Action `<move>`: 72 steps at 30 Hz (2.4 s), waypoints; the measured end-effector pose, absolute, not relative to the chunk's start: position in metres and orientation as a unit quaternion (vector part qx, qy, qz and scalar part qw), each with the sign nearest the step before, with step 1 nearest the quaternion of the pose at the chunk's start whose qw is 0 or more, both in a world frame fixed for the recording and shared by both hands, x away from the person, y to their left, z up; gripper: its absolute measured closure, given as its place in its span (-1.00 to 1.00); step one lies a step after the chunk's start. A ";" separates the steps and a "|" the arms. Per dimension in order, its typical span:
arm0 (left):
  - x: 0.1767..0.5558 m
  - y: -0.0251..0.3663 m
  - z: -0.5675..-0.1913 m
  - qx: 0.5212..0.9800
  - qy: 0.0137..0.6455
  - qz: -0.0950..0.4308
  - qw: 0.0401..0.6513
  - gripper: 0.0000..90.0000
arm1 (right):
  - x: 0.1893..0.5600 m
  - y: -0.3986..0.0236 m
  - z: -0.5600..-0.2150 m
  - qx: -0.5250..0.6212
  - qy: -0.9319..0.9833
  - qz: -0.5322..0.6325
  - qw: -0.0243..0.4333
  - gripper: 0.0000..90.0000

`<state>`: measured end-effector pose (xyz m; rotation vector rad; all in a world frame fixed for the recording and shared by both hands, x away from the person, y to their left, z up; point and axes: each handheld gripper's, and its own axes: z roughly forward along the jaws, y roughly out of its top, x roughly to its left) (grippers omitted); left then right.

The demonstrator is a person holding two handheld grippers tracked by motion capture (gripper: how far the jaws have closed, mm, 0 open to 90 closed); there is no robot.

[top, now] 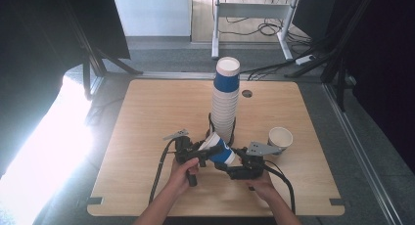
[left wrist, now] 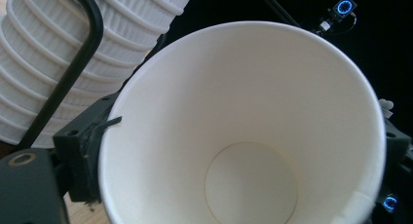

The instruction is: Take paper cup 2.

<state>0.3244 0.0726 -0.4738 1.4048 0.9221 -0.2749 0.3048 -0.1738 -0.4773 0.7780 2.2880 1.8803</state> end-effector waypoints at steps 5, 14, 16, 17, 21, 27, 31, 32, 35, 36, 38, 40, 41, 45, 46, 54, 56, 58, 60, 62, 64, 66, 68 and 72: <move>0.323 0.073 -0.473 0.620 0.404 -0.114 0.663 -0.70 | 0.305 -0.173 -0.478 0.252 0.751 0.610 0.035 -0.39; 0.321 0.074 -0.471 0.625 0.399 -0.099 0.664 -0.68 | 0.305 -0.173 -0.477 0.249 0.752 0.609 0.031 -0.40; 0.320 0.074 -0.470 0.628 0.396 -0.097 0.663 -0.67 | 0.305 -0.173 -0.476 0.248 0.754 0.608 0.031 -0.41; 0.320 0.073 -0.470 0.629 0.396 -0.095 0.662 -0.67 | 0.305 -0.173 -0.476 0.248 0.754 0.607 0.029 -0.41; 0.319 0.073 -0.468 0.633 0.392 -0.094 0.661 -0.67 | 0.306 -0.173 -0.476 0.251 0.754 0.607 0.023 -0.43; 0.316 0.073 -0.463 0.644 0.383 -0.078 0.658 -0.67 | 0.308 -0.175 -0.473 0.261 0.750 0.607 0.011 -0.59; 0.314 0.073 -0.459 0.657 0.376 -0.064 0.651 -0.67 | 0.307 -0.177 -0.472 0.259 0.757 0.600 0.012 -0.64; 0.313 0.073 -0.458 0.661 0.374 -0.059 0.648 -0.67 | 0.306 -0.178 -0.472 0.258 0.759 0.598 0.011 -0.65; 0.312 0.072 -0.455 0.680 0.363 -0.037 0.636 -0.67 | 0.306 -0.180 -0.470 0.256 0.765 0.591 0.011 -0.68; 0.311 0.072 -0.453 0.686 0.359 -0.031 0.632 -0.67 | 0.306 -0.180 -0.470 0.256 0.767 0.588 0.011 -0.69; 0.311 0.072 -0.451 0.695 0.355 -0.021 0.625 -0.67 | 0.306 -0.182 -0.469 0.255 0.770 0.584 0.010 -0.69; 0.310 0.073 -0.450 0.704 0.350 -0.012 0.618 -0.67 | 0.305 -0.183 -0.468 0.252 0.775 0.579 0.014 -0.69; 0.310 0.073 -0.449 0.707 0.349 -0.008 0.615 -0.67 | 0.305 -0.183 -0.467 0.251 0.777 0.577 0.014 -0.70; 0.309 0.073 -0.449 0.728 0.341 0.018 0.595 -0.67 | 0.304 -0.184 -0.466 0.246 0.788 0.564 0.019 -0.70; 0.309 0.073 -0.449 0.732 0.339 0.022 0.591 -0.67 | 0.303 -0.184 -0.466 0.245 0.792 0.559 0.022 -0.70; 0.303 0.068 -0.443 0.769 0.314 0.069 0.552 -0.67 | 0.301 -0.178 -0.467 0.231 0.812 0.533 0.043 -0.69; 0.302 0.066 -0.441 0.780 0.306 0.080 0.541 -0.67 | 0.300 -0.176 -0.467 0.228 0.816 0.529 0.046 -0.69; 0.301 0.064 -0.440 0.791 0.295 0.093 0.528 -0.67 | 0.299 -0.174 -0.467 0.224 0.820 0.525 0.051 -0.69; 0.300 0.061 -0.439 0.803 0.282 0.102 0.515 -0.67 | 0.299 -0.172 -0.467 0.220 0.822 0.523 0.053 -0.69; 0.297 0.056 -0.438 0.815 0.267 0.113 0.502 -0.67 | 0.298 -0.170 -0.467 0.218 0.823 0.521 0.057 -0.70; 0.295 0.053 -0.437 0.824 0.254 0.123 0.491 -0.67 | 0.298 -0.168 -0.468 0.215 0.825 0.519 0.061 -0.70; 0.294 0.050 -0.437 0.832 0.244 0.128 0.483 -0.67 | 0.298 -0.167 -0.468 0.213 0.827 0.517 0.065 -0.70; 0.293 0.049 -0.436 0.837 0.237 0.136 0.474 -0.67 | 0.297 -0.166 -0.469 0.211 0.828 0.516 0.063 -0.70; 0.293 0.047 -0.437 0.842 0.231 0.138 0.468 -0.68 | 0.296 -0.163 -0.472 0.211 0.829 0.515 0.062 -0.70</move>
